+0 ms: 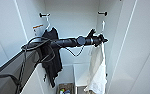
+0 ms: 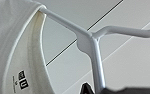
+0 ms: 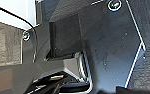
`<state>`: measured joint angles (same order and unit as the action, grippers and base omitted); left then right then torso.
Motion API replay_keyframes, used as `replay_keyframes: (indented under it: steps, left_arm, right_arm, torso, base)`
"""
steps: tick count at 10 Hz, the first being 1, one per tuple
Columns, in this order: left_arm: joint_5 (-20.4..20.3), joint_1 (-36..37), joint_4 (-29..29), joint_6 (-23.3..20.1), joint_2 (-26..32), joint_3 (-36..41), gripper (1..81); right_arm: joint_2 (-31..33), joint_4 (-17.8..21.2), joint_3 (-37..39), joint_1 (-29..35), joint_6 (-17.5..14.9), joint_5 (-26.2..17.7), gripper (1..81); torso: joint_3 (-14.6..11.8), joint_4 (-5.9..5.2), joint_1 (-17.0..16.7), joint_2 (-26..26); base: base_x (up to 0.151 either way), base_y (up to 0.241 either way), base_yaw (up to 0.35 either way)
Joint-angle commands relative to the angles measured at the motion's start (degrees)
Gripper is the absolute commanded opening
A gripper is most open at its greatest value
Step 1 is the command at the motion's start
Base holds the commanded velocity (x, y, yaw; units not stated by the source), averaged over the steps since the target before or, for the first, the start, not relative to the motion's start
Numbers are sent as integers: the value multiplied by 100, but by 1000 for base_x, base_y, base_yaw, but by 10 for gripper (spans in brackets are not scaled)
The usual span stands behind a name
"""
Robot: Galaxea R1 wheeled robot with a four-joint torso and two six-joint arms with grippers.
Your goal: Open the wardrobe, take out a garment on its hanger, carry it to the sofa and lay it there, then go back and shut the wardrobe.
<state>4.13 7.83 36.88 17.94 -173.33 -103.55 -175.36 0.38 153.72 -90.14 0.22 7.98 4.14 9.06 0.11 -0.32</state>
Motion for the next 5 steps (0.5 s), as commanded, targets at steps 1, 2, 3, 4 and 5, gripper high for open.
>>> replay_keyframes:
  steps: [1,2,3,4,5]
  left_arm:
    - [-431,830,-304,-89,272,405,10]
    - [-465,803,-304,-81,385,623,10]
    - [-606,777,-304,-81,499,835,10]
    - [-668,751,-304,-81,614,1054,10]
    - [-677,707,-304,-81,684,1248,10]
  right_arm:
    - [7,41,-45,210,4,-280,811]
    - [7,41,-54,211,4,-280,811]
    - [-1,41,-54,211,4,-280,811]
    - [-1,41,-63,211,4,-280,811]
    - [-1,41,-63,219,4,-280,811]
  torso:
    - [0,0,0,0]
    - [0,0,2,2]
    - [0,0,2,2]
    - [0,0,2,2]
    - [0,0,2,2]
  base:
    - [0,0,0]
    - [0,0,0]
    - [0,0,0]
    - [0,0,0]
    - [0,0,0]
